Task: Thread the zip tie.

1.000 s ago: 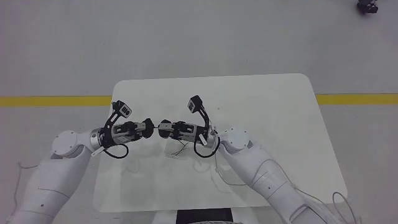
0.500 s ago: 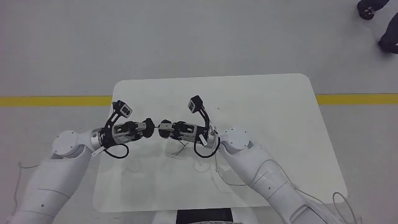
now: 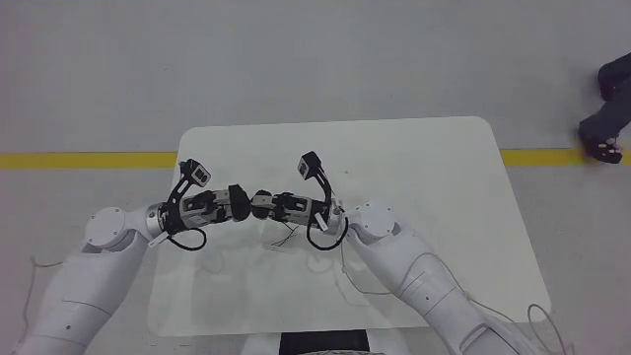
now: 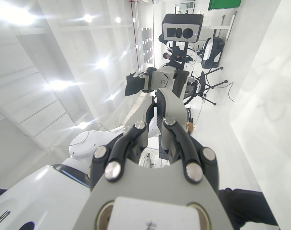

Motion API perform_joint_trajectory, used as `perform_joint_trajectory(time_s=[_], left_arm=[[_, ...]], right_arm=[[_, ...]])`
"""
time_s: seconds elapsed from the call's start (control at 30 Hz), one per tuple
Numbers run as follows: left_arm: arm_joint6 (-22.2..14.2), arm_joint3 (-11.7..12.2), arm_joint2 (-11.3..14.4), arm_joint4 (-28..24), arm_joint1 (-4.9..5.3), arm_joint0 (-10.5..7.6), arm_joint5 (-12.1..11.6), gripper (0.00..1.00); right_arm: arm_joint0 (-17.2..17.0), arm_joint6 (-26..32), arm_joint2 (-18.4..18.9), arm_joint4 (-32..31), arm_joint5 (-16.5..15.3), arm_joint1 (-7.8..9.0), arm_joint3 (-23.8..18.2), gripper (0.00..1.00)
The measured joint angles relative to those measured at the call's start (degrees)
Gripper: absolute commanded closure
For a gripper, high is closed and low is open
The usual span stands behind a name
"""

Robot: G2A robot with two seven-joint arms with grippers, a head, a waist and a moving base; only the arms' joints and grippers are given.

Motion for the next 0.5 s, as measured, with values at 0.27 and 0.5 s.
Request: perform_joint_trajectory(time_s=[0.27, 0.5], left_arm=[[0.0, 0.0, 0.0, 0.1, -0.02, -0.01, 0.1, 0.91], [0.1, 0.1, 0.1, 0.2, -0.05, -0.05, 0.1, 0.9]], right_arm=[[0.1, -0.4, -0.3, -0.2, 0.3, 0.0, 0.2, 1.0], [0.2, -0.4, -0.3, -0.1, 0.2, 0.04, 0.1, 1.0]])
